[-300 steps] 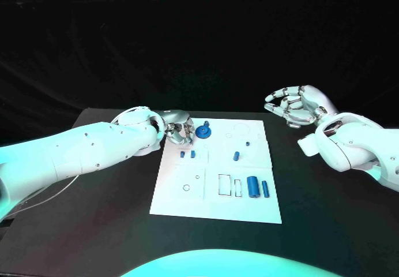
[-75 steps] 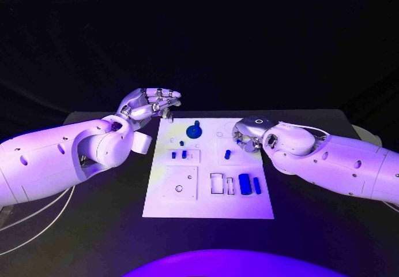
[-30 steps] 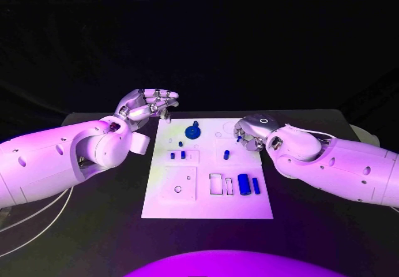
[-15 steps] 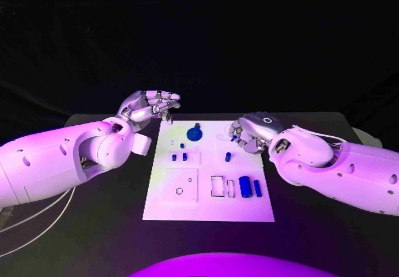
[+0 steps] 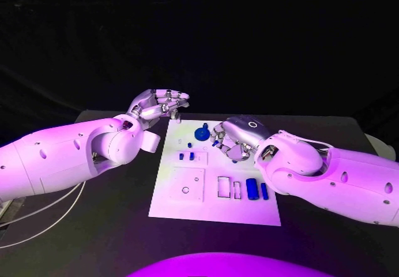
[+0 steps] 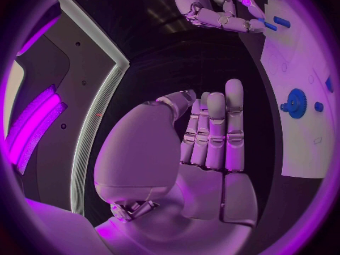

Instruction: Assemble the parts on the task board

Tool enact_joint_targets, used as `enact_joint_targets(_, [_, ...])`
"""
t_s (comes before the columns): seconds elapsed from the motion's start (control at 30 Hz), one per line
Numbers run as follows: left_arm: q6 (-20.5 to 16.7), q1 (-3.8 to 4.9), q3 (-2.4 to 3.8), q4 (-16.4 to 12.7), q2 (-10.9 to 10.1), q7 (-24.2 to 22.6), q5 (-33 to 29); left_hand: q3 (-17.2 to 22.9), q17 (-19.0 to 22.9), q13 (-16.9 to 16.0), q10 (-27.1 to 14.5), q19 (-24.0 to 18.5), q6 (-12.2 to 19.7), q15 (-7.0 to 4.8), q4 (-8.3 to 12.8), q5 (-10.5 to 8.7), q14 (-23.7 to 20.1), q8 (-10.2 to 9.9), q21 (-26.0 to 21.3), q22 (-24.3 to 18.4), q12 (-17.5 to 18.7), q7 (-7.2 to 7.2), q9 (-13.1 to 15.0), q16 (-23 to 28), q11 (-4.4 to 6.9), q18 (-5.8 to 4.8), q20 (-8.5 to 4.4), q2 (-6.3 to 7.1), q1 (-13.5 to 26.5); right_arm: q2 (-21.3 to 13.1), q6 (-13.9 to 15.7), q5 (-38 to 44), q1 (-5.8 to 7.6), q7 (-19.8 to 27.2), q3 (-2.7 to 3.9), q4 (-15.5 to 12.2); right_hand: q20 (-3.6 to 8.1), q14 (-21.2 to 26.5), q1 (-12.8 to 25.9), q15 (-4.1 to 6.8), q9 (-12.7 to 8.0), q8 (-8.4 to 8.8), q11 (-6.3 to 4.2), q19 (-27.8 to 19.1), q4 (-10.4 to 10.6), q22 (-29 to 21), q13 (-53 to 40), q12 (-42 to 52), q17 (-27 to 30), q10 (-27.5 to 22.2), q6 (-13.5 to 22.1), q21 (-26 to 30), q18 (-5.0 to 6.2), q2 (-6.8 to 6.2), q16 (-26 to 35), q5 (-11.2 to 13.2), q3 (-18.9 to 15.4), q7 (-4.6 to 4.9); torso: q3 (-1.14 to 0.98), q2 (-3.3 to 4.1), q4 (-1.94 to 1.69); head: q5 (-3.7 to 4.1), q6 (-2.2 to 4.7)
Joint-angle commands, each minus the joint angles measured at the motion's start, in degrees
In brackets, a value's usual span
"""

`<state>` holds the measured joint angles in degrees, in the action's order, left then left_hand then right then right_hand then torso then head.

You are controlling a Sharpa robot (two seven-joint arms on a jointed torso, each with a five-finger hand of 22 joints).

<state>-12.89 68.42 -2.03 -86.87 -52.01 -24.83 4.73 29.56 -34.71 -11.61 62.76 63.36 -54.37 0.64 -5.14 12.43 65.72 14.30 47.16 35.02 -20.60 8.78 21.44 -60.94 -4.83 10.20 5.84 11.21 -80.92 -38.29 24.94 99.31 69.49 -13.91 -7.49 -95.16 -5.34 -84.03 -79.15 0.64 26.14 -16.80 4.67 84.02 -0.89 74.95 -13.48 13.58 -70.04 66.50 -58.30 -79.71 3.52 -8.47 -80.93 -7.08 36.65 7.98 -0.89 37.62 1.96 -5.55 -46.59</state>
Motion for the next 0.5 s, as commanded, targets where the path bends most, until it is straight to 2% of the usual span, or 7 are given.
enact_joint_targets(0.03, [0.42, 0.07, 0.06, 0.11, 0.50, -0.67, -0.69, -0.25, 0.09, -0.07, -0.24, 0.07, -0.14, -0.06, 0.14, 0.06, -0.30, 0.25, -0.21, -0.10, -0.19, 0.11, 0.09, 0.31, -0.02, 0.40, -0.31, -0.43, -0.29, 1.37, -0.62, -0.40, -0.86, 1.27, -0.23, 0.58, 0.33, -2.14, 0.47, 0.23, 0.07, -0.15, -0.98, 1.46, -0.08, 4.87, -0.04, -0.28, 0.03, 0.98, -0.29, -0.14, -0.73, 0.16, 0.09, 0.10, -0.29, -0.02, -0.05, -0.03, -0.02, -1.13, -0.55])
enact_joint_targets(0.13, [0.44, 0.09, 0.06, 0.23, 0.91, -0.66, -0.75, -0.25, 0.09, -0.07, -0.24, 0.07, -0.14, -0.06, 0.14, 0.06, -0.30, 0.25, -0.21, -0.10, -0.19, 0.11, 0.09, 0.31, -0.02, 0.40, -0.31, -0.43, -0.29, 2.86, -1.06, -0.56, -1.79, 1.67, -0.52, 1.21, 0.34, -2.13, 0.53, 0.24, 0.07, -0.12, -0.98, 1.37, -0.05, 4.70, -0.03, -0.34, 0.07, 0.97, -0.27, 0.03, -0.68, 0.22, 0.10, 0.10, -0.29, -0.02, -0.04, -0.07, 0.05, -2.14, -0.98])
enact_joint_targets(0.3, [0.51, 0.12, 0.06, 0.39, 1.51, -0.62, -0.80, -0.27, 0.10, -0.09, -0.25, 0.08, -0.15, -0.06, 0.13, 0.06, -0.31, 0.27, -0.22, -0.10, -0.22, 0.10, 0.09, 0.31, -0.01, 0.39, -0.31, -0.44, -0.29, 4.45, -1.63, -0.72, -3.30, 2.05, -0.78, 2.23, 0.36, -2.13, 0.63, 0.23, 0.07, -0.07, -0.96, 1.39, -0.01, 4.76, 0.00, -0.43, 0.12, 0.94, -0.21, -0.03, -0.69, 0.30, 0.11, 0.09, -0.29, -0.01, 0.00, -0.09, 0.04, -2.84, -1.53])
enact_joint_targets(0.37, [0.55, 0.13, 0.06, 0.41, 1.67, -0.61, -0.81, -0.27, 0.10, -0.09, -0.25, 0.08, -0.15, -0.06, 0.13, 0.06, -0.31, 0.27, -0.22, -0.10, -0.22, 0.10, 0.09, 0.31, -0.01, 0.39, -0.31, -0.44, -0.29, 4.99, -1.97, -0.74, -3.75, 2.14, -0.87, 2.79, 0.37, -2.13, 0.66, 0.23, 0.07, -0.05, -0.96, 1.36, 0.00, 4.72, 0.00, -0.47, 0.11, 0.92, -0.19, 0.02, -0.68, 0.32, 0.11, 0.09, -0.29, -0.01, -0.08, -0.05, 0.11, -3.07, -1.49])
enact_joint_targets(0.5, [0.57, 0.15, 0.06, 0.47, 1.87, -0.59, -0.83, -0.27, 0.10, -0.09, -0.25, 0.08, -0.15, -0.06, 0.13, 0.06, -0.31, 0.27, -0.22, -0.10, -0.22, 0.10, 0.09, 0.31, -0.01, 0.39, -0.31, -0.44, -0.29, 5.53, -2.59, -0.76, -4.25, 2.24, -1.02, 3.55, 0.39, -2.12, 0.74, 0.23, 0.07, -0.03, -0.94, 1.35, 0.04, 4.71, 0.02, -0.53, 0.16, 0.91, -0.16, 0.04, -0.67, 0.37, 0.13, 0.11, -0.31, 0.00, -0.12, -0.04, 0.14, -3.40, -1.93])
